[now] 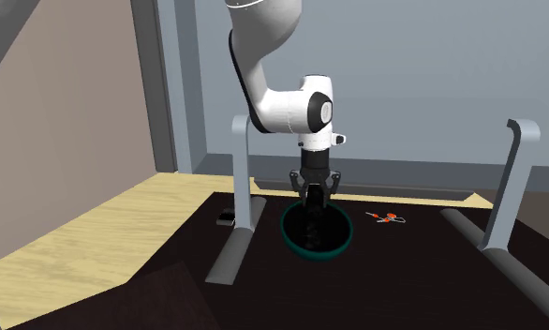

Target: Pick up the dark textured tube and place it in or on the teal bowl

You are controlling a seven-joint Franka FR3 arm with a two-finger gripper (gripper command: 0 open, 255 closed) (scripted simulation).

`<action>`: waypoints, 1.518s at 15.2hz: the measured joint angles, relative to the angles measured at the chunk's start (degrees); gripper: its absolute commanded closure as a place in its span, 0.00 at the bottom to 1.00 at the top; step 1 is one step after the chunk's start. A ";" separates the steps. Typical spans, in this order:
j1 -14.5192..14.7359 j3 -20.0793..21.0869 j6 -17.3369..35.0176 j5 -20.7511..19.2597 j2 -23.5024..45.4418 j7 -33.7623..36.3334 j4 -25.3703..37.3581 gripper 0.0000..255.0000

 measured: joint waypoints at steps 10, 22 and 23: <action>-0.03 -0.07 0.23 -0.06 0.37 -0.04 0.20 0.00; -0.62 0.87 -4.59 1.17 -5.04 -0.82 -0.35 0.00; -0.62 0.87 -4.61 1.17 -5.04 -0.83 -0.33 0.00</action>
